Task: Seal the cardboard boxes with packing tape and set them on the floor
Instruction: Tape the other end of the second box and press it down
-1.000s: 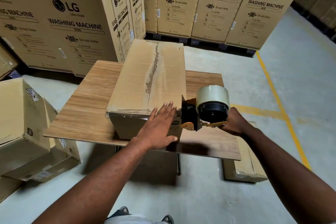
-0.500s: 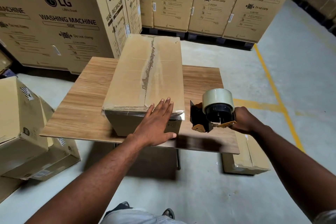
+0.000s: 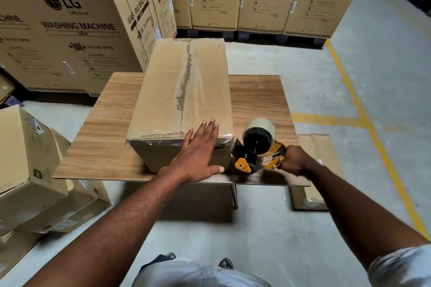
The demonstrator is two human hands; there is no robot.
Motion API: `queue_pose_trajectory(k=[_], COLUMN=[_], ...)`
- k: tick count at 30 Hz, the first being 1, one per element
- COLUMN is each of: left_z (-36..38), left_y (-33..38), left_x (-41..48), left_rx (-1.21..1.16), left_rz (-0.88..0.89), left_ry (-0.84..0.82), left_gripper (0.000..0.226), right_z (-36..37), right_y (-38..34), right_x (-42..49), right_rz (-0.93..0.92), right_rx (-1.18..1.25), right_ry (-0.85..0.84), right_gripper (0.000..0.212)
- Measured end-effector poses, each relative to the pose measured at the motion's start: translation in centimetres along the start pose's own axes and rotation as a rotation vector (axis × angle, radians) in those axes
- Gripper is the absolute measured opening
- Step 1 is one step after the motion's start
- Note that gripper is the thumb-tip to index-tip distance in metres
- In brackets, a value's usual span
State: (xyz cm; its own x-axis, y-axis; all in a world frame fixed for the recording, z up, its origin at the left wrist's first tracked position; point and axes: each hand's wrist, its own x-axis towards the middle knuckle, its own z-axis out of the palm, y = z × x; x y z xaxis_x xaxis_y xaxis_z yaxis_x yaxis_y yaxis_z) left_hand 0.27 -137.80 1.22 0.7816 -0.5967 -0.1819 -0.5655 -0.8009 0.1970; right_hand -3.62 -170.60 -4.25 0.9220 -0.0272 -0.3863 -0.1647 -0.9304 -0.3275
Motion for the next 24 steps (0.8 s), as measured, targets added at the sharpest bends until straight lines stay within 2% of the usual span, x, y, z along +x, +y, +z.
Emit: queue_pose_trajectory(k=[2,5,7,9,11,13,14,16,17,19,20,21,22,24], left_z=[0.0,0.0,-0.1,-0.1,-0.1,-0.2,-0.2,-0.3,-0.3,-0.2,-0.1,-0.1,0.0,0.0], left_y=[0.0,-0.1,-0.1,0.0,0.1,0.1,0.2,0.2,0.2,0.3,0.3,0.3,0.3,0.3], left_x=[0.0,0.1,0.1,0.1,0.0,0.0,0.0,0.0,0.0,0.0,0.0,0.0,0.0,0.0], left_rx=[0.005,0.011,0.011,0.017,0.021,0.023,0.023,0.022,0.022,0.023,0.02,0.016,0.013,0.011], left_rz=[0.001,0.007,0.006,0.004,0.001,-0.003,-0.003,-0.003,-0.005,-0.004,-0.005,-0.007,-0.009,-0.008], left_ry=[-0.004,-0.011,-0.019,-0.022,-0.022,-0.026,-0.029,-0.032,-0.032,-0.027,-0.024,-0.021,-0.016,-0.01], left_gripper=[0.117,0.118,0.118,0.118,0.118,0.117,0.117,0.116,0.116,0.115,0.115,0.115,0.115,0.115], right_z=[2.7,6.7,8.0,8.2,8.1,7.8,7.6,6.6,5.9,5.0,4.8,4.6,4.7,5.8], right_y=[-0.1,-1.4,-2.8,-4.3,-5.2,-5.7,-5.9,-6.5,-7.0,-8.1,-8.7,-9.6,-10.9,-13.3], right_x=[-0.6,-0.4,0.4,1.1,1.4,1.5,1.4,0.7,0.4,0.3,0.5,0.4,0.3,0.2], right_rz=[0.194,0.511,0.657,0.713,0.715,0.704,0.675,0.55,0.479,0.33,0.242,0.155,0.068,-0.064], right_rx=[0.187,1.006,1.502,1.805,1.962,1.901,1.703,1.141,0.905,0.668,0.673,0.796,1.006,1.33], right_ry=[-0.005,-0.022,-0.101,-0.131,-0.113,-0.147,-0.206,-0.359,-0.376,-0.214,-0.092,-0.01,0.023,0.021], right_gripper=[0.017,0.014,0.024,0.032,0.03,0.03,0.04,0.068,0.078,0.078,0.073,0.066,0.063,0.07])
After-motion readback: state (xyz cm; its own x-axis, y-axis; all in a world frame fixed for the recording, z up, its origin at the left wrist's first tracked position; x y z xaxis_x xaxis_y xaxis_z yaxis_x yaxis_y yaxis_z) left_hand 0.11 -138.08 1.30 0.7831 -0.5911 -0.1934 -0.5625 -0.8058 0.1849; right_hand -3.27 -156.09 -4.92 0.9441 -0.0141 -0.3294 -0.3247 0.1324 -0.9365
